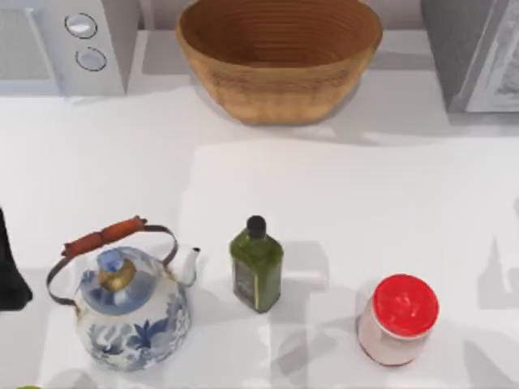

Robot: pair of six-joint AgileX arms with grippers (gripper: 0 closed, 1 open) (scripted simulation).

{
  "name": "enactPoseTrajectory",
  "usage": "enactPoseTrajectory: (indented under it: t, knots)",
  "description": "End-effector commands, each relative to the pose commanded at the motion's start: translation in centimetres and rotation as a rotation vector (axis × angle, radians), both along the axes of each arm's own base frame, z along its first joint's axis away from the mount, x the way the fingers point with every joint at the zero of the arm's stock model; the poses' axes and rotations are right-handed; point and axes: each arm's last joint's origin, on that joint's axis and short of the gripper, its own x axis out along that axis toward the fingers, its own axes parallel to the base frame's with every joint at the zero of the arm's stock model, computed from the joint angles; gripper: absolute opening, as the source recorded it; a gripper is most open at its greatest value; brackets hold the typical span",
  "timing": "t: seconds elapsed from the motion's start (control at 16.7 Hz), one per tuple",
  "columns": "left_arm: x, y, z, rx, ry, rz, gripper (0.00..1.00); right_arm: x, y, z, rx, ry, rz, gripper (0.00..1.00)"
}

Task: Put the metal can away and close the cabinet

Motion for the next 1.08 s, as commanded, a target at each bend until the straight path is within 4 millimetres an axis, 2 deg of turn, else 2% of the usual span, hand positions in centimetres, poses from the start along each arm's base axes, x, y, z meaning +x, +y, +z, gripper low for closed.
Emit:
enactPoseTrajectory:
  t: [0.3,0.54,0.84,1.08]
  knots:
    - [0.0,0.0,0.0,0.0,0.0,0.0,1.0,0.3,-0.1,0.4,0.001,0.002,-0.004,1.0]
    - [0.0,0.0,0.0,0.0,0.0,0.0,1.0,1.7,-0.6,1.7,0.007,0.016,-0.014,1.0]
    - [0.0,0.0,0.0,0.0,0.0,0.0,1.0,5.3,-2.1,2.6,0.01,0.04,-0.029,1.0]
    - [0.0,0.0,0.0,0.0,0.0,0.0,1.0,8.9,-4.0,1.1,0.006,0.093,-0.033,1.0]
